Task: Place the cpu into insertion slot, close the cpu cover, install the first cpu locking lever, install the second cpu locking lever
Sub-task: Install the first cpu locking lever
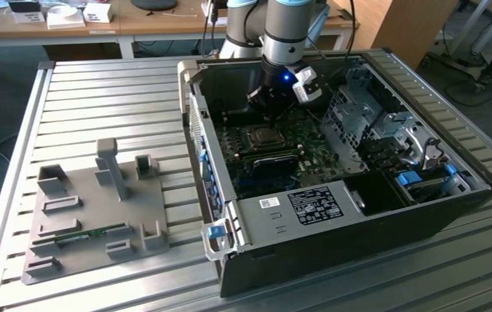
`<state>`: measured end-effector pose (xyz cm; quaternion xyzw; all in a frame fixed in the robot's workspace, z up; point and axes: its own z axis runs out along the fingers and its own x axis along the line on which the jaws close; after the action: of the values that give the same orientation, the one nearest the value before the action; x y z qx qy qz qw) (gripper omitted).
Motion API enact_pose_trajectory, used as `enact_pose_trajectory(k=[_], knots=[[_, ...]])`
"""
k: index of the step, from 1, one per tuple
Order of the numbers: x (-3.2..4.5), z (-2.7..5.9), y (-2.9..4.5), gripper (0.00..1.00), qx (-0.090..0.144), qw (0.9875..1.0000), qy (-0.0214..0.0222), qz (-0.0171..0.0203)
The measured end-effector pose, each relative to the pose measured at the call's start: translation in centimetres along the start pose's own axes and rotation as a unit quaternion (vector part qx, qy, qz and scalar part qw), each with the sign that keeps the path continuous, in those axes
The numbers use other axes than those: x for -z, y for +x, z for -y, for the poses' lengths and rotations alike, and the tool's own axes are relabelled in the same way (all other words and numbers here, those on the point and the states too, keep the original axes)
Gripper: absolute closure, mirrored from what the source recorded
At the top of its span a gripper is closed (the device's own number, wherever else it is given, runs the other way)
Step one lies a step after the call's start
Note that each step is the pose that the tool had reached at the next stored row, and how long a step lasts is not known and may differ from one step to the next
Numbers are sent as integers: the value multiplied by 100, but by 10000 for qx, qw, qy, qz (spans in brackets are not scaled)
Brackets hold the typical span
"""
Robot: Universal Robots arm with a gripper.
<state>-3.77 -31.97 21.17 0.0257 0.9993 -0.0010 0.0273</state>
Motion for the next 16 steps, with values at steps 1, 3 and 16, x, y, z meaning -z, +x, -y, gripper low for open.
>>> enact_pose_trajectory(k=[1, 3, 16], knots=[[0, 0, 0, 89, 0, 10000, 0, 0], [0, 9, 2, 89, 2, 10000, 0, 0], [26, 133, 61, 89, 83, 10000, -5, 7]])
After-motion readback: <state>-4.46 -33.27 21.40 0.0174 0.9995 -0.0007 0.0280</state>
